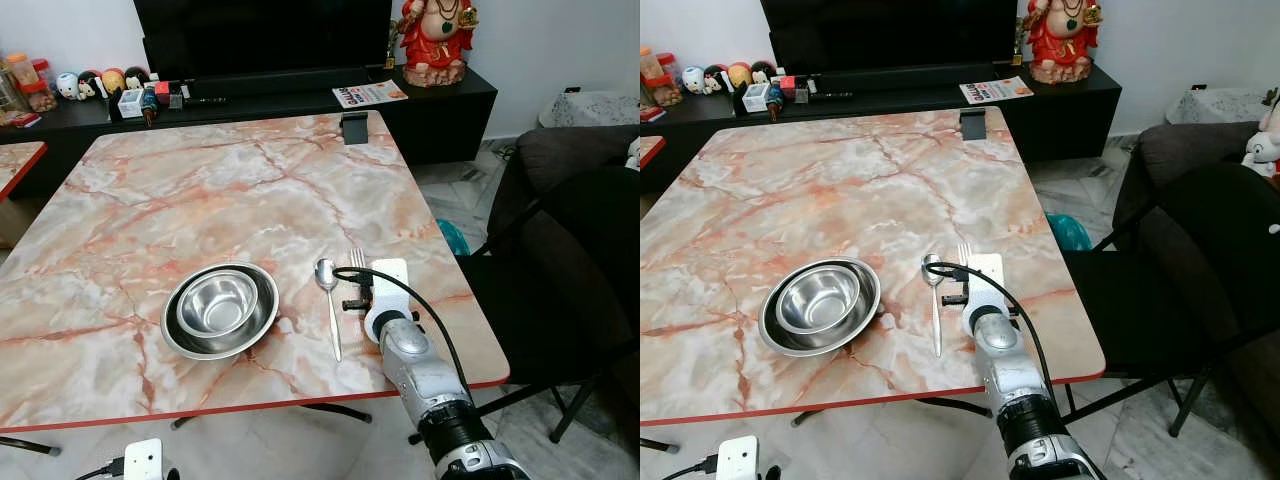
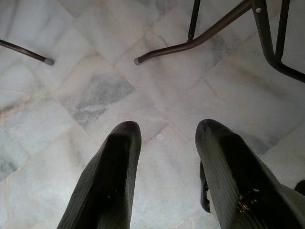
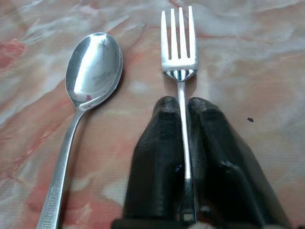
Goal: Setting the table
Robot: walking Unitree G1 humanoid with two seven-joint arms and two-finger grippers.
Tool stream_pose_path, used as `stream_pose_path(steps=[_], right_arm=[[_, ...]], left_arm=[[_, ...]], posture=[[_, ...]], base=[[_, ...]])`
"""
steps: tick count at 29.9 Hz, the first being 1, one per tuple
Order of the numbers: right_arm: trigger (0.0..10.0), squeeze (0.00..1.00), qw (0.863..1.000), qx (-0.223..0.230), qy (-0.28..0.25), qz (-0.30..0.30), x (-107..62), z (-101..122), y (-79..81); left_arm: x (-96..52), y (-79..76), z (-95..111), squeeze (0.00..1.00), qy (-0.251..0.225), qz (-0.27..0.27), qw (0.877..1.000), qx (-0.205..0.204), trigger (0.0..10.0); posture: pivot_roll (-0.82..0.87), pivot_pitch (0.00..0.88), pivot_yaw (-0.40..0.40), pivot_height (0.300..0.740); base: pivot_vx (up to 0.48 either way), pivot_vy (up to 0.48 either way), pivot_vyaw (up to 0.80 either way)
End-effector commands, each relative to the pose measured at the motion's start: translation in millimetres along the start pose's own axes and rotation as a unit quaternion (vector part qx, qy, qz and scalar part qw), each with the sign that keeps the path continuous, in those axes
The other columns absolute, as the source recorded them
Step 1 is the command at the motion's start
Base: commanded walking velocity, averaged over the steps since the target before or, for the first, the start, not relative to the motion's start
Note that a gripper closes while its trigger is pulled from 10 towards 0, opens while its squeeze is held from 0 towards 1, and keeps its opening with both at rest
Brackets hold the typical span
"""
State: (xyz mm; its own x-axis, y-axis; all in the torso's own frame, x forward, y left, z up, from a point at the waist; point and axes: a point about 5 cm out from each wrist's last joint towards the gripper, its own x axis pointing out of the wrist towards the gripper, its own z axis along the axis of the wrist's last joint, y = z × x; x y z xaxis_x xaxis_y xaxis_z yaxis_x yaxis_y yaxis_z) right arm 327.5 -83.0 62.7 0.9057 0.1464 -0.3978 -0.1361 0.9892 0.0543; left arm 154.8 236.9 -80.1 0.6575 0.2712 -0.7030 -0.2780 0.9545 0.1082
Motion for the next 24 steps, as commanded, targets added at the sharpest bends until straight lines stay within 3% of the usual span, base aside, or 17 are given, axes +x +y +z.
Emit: stream_pose_path(steps=[1, 13, 14, 15, 16, 17, 24], right_arm=[[10.0, 0.99, 1.000, -0.004, -0.006, 0.006, -0.9, 5, 4.1], [10.0, 0.99, 1.000, -0.006, -0.016, 0.011, -1.1, 8, 5.4], [10.0, 0.66, 1.000, -0.004, -0.022, 0.012, -1.2, 10, 5.8], [10.0, 0.66, 1.000, -0.003, -0.026, 0.013, -1.3, 11, 6.0], [10.0, 0.05, 0.999, -0.001, -0.031, 0.014, -1.4, 13, 6.3], [10.0, 0.00, 0.999, 0.002, -0.037, 0.015, -1.6, 15, 6.6], [10.0, 0.00, 0.994, 0.016, -0.106, 0.025, -4.9, 37, 9.1]], left_arm=[[0.4, 0.4, 1, 0.00, 0.000, -0.002, 1.000, 0.008, 10.0], [0.4, 0.5, 1, 0.00, 0.000, -0.001, 1.000, 0.010, 10.0], [0.4, 0.6, 1, 0.00, 0.000, -0.001, 1.000, 0.009, 10.0], [0.4, 0.7, 1, 0.00, 0.000, 0.000, 1.000, 0.009, 10.0], [0.5, 0.7, 1, 0.00, 0.000, 0.000, 1.000, 0.009, 10.0], [0.5, 0.8, 1, 0.00, 0.000, 0.000, 1.000, 0.009, 10.0], [1.4, 0.5, 3, 0.00, -0.002, 0.000, 1.000, 0.009, 10.0]], posture=[[0.00, 0.008, 0.064, 0.732], [0.00, 0.005, 0.063, 0.732], [0.00, 0.005, 0.063, 0.732], [0.00, 0.005, 0.063, 0.732], [0.00, 0.005, 0.063, 0.732], [0.00, 0.005, 0.063, 0.732], [0.00, 0.000, 0.064, 0.732]], base=[[0.000, 0.000, 0.00], [0.000, 0.000, 0.00], [0.000, 0.000, 0.00], [0.000, 0.000, 0.00], [0.000, 0.000, 0.00], [0.000, 0.000, 0.00], [0.000, 0.000, 0.00]])
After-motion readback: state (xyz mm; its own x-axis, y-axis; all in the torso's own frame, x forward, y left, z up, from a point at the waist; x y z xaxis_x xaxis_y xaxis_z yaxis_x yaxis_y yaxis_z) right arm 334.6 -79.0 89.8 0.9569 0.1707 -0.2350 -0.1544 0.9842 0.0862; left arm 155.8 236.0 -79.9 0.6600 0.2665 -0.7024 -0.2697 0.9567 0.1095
